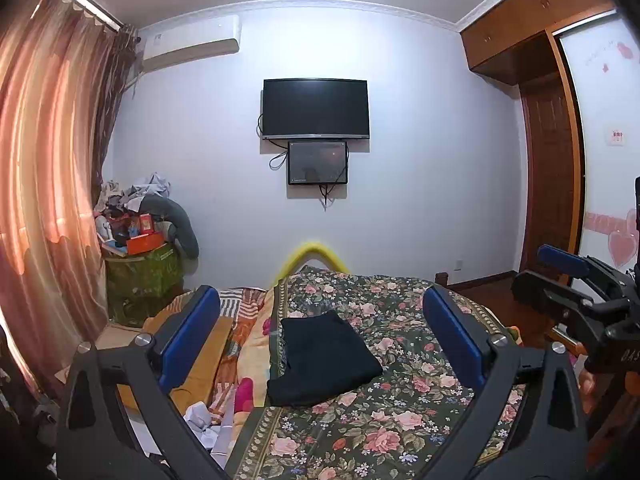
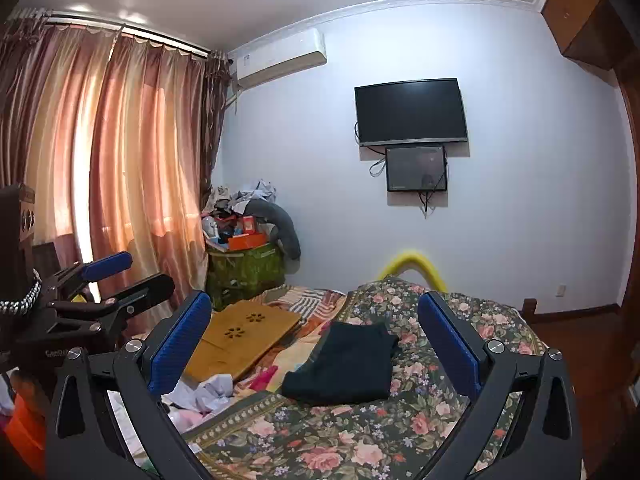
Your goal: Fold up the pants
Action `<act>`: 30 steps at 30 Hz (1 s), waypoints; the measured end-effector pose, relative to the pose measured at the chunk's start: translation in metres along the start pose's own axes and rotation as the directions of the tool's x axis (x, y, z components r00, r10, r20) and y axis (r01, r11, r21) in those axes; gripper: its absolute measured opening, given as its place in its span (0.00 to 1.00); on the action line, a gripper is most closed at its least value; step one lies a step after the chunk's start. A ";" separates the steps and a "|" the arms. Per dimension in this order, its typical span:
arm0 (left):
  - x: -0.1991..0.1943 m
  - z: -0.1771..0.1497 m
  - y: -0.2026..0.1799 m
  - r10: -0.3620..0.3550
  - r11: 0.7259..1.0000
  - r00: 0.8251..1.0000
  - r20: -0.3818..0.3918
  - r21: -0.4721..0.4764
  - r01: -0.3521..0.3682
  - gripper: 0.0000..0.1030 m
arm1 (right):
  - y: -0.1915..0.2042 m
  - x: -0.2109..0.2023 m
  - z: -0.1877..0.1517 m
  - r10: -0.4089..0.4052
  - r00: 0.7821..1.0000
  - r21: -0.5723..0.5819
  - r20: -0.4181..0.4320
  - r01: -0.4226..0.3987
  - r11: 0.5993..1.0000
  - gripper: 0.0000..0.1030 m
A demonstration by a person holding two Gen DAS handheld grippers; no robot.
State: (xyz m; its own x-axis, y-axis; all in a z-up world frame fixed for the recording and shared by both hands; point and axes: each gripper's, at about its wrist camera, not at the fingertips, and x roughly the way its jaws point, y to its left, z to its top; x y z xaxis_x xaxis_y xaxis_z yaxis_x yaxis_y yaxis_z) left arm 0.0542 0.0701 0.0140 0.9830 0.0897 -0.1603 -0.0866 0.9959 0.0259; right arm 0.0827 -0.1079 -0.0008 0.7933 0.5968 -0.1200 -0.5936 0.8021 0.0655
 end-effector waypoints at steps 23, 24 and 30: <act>0.009 -0.003 0.005 -0.013 1.000 0.999 -0.029 -0.020 0.012 1.00 | -0.003 -0.006 -0.002 -0.010 1.000 -0.007 -0.016 0.009 1.000 1.00; 0.010 -0.003 0.005 -0.013 1.000 0.999 -0.030 -0.021 0.013 1.00 | -0.003 -0.007 -0.002 -0.012 1.000 -0.008 -0.015 0.012 1.000 1.00; 0.011 -0.003 0.004 -0.015 1.000 0.999 -0.033 -0.022 0.014 1.00 | -0.003 -0.009 -0.001 -0.022 1.000 -0.005 -0.013 0.022 1.000 1.00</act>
State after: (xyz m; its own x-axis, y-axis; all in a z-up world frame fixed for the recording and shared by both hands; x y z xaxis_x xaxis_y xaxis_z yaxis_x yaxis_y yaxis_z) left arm 0.0639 0.0749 0.0096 0.9784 0.0750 -0.1928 -0.0760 0.9971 0.0022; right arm 0.0771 -0.1153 -0.0011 0.8043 0.5790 -0.1339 -0.5770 0.8147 0.0574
